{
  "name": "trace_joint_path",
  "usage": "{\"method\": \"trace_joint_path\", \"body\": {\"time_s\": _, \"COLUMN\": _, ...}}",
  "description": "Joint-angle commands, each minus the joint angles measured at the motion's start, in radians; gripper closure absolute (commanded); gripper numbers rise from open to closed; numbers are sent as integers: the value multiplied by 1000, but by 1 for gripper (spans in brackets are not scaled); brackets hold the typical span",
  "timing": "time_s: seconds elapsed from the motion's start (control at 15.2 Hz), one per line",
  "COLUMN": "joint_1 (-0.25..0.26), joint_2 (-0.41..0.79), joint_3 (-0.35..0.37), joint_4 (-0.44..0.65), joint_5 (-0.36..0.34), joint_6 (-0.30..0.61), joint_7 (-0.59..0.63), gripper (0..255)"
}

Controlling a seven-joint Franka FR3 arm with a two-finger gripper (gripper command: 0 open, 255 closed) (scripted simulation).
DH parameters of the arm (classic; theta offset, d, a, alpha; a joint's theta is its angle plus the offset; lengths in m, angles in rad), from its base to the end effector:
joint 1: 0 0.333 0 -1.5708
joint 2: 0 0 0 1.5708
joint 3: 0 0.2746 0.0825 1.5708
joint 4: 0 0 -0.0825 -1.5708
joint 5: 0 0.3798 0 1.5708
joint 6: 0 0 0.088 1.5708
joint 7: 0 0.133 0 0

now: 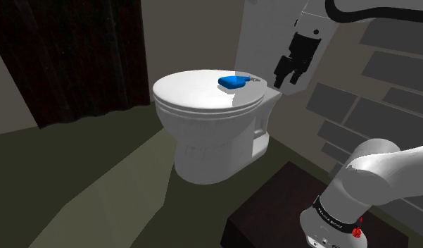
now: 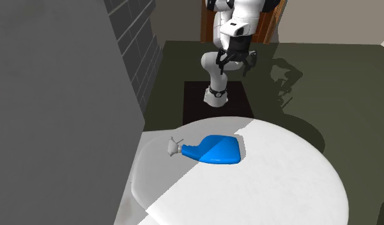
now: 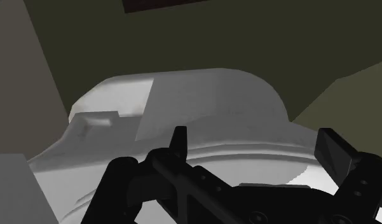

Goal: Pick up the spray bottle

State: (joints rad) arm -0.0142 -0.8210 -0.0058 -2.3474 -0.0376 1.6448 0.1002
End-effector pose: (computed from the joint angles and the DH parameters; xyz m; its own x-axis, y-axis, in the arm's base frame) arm 0.3340 -0.0118 0.5582 0.9859 -0.1156 0.1208 -0.1190 -0.9927 0.0213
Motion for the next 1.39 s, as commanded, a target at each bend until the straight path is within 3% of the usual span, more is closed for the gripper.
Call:
{"method": "trace_joint_path", "body": {"time_s": 0.0, "joint_1": 0, "joint_2": 0, "joint_3": 0, "joint_4": 0, "joint_5": 0, "joint_6": 0, "joint_7": 0, "gripper": 0}}
{"method": "trace_joint_path", "body": {"time_s": 0.66, "joint_1": -124, "joint_2": 414, "joint_3": 95, "joint_4": 254, "joint_5": 33, "joint_6": 131, "joint_7": 419, "gripper": 0}}
{"method": "trace_joint_path", "body": {"time_s": 1.32, "joint_1": -210, "joint_2": 803, "joint_3": 94, "joint_4": 607, "joint_5": 7, "joint_6": 135, "joint_7": 796, "gripper": 0}}
